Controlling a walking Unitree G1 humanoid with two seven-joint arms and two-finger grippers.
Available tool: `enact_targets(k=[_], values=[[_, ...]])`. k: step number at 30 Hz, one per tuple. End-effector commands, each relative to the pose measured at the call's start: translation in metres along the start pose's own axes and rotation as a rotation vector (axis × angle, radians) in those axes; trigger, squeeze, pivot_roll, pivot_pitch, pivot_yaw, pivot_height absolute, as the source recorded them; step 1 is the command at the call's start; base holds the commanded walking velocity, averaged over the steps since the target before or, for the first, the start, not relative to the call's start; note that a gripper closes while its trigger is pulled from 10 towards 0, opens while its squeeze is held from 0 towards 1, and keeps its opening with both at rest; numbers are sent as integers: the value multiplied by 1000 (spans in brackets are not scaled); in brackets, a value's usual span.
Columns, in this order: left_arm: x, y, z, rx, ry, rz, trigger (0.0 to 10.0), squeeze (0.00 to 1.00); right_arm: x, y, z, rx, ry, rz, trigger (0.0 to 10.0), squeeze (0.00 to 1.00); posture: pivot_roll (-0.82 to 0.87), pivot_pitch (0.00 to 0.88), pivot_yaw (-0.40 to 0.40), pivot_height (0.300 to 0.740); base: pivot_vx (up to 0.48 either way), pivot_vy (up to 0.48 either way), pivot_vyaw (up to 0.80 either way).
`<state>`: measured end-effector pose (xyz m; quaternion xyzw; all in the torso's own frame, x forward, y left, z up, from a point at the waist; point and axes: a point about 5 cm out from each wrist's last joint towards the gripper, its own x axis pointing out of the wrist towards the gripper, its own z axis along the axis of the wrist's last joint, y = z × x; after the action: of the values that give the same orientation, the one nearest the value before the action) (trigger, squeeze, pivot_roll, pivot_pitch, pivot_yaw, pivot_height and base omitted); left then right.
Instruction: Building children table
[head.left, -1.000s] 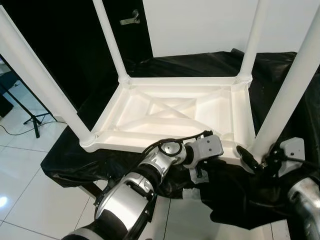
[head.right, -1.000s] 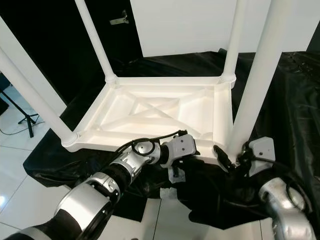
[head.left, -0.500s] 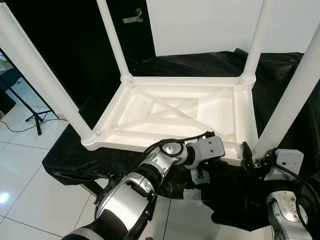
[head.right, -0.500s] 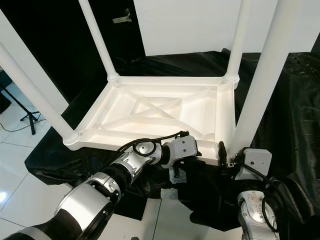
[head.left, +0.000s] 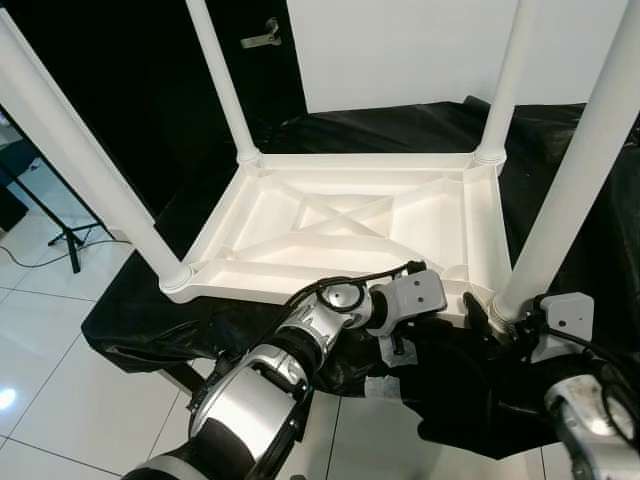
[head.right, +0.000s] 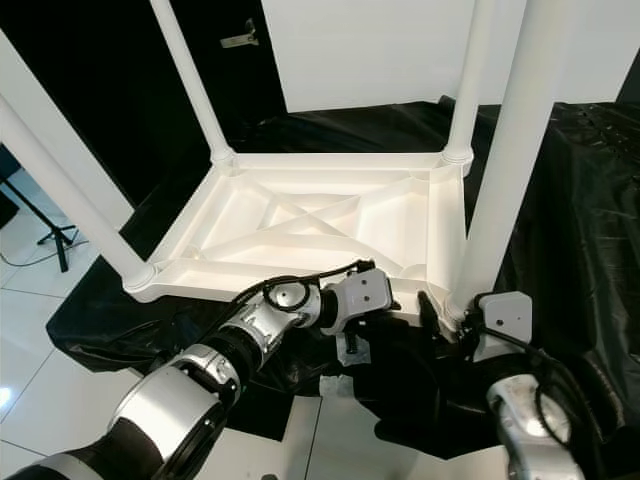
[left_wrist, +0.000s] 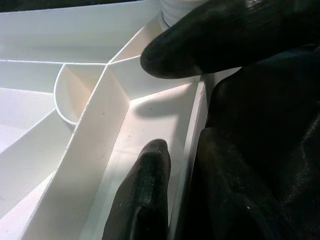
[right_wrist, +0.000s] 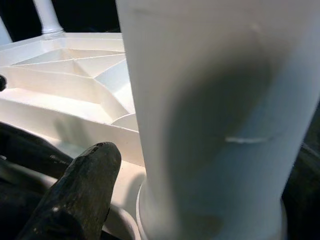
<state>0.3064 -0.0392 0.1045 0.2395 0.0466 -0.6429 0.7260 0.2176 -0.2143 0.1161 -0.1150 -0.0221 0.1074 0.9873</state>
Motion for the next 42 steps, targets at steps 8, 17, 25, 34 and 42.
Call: enact_targets(k=[8,17,25,34,42], values=[[3,-10,-20,-82,65,68,10000,0,7,-9,-7,-53,78,263,4706,0,-6,0,105,740,0,0,0],[2,-9,-20,-80,67,71,10000,0,6,-15,-9,-60,100,310,0,0,-7,0,110,740,0,0,0],[3,-10,-20,-78,68,65,10000,0,4,-17,-11,-19,107,304,0,0,-10,0,113,740,0,0,0],[3,-11,-20,-77,68,64,10000,0,-7,3,-16,50,88,-196,0,0,-9,0,109,740,0,0,0],[4,-12,-19,-75,66,60,10000,0,-22,-1,-16,52,87,-553,0,0,-14,0,110,740,0,0,0]])
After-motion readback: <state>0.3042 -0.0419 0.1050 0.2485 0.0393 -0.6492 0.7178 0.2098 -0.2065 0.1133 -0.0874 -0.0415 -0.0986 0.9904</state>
